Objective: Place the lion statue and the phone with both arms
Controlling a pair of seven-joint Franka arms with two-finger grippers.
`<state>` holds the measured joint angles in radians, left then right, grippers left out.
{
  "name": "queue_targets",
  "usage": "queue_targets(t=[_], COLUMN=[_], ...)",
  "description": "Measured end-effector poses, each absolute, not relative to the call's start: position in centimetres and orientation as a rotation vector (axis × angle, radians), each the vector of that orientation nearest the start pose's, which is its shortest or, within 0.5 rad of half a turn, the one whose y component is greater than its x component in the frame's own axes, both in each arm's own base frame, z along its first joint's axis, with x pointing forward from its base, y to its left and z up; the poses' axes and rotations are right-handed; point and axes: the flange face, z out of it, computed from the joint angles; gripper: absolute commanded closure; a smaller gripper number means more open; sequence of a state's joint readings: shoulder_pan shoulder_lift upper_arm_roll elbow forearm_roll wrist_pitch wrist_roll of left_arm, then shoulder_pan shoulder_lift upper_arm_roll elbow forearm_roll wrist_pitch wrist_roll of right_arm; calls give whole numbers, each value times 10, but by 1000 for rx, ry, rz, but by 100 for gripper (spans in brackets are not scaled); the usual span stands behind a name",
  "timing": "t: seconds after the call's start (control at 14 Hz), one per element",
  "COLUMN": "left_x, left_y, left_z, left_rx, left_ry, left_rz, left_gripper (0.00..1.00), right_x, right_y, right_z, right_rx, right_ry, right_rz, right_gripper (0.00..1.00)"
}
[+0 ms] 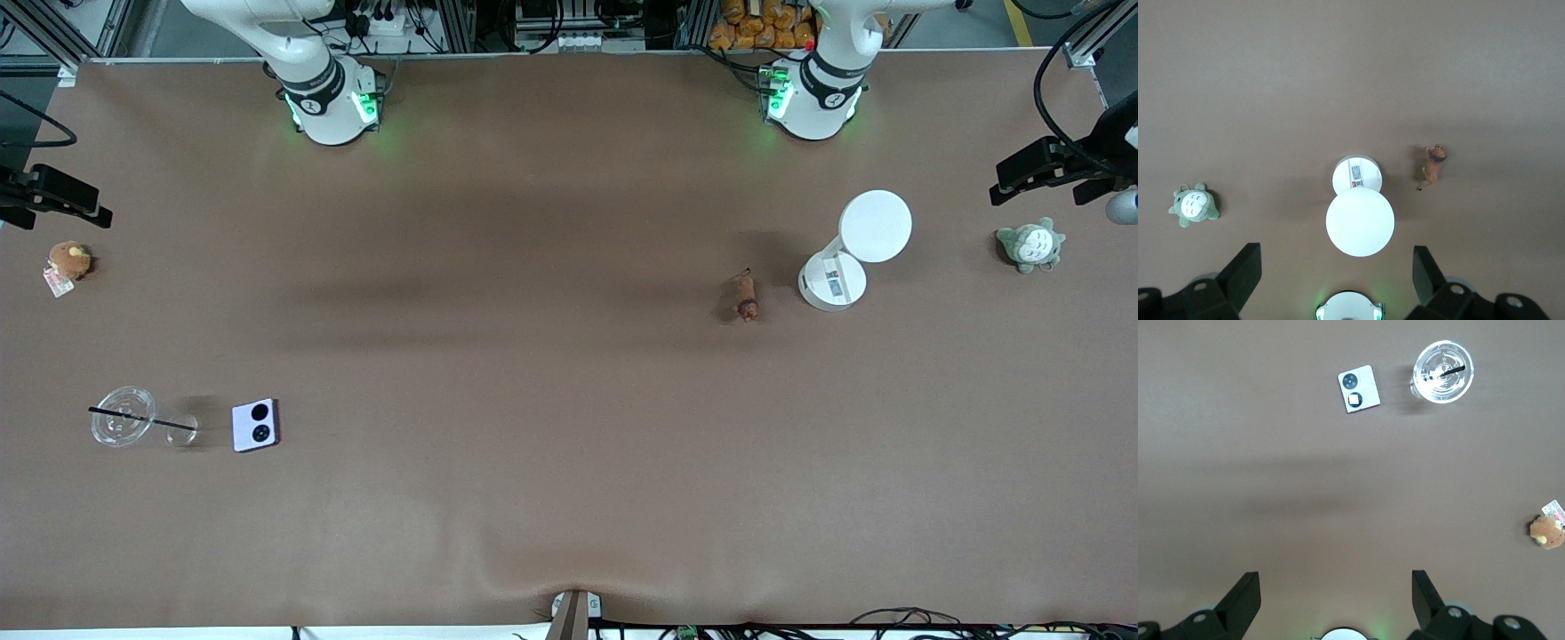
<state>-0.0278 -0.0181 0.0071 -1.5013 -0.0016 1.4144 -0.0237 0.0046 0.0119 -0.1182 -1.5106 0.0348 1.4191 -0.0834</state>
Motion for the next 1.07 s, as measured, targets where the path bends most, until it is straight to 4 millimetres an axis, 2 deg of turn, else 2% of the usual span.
queue_targets(t=[0.29,1.07], left_x=[532,532], left_y=[-12,-8], left_z=[653,653], left_rx=[-3140,-3140], left_ry=[-3,-13], left_rz=[108,108], left_gripper=[0,0], right_x=[538,534], right_y=[-57,-58], right_z=[636,644], right_rx=[-3095,-3098], right_ry=[94,103], right_rz=[151,127], right_gripper=[0,0])
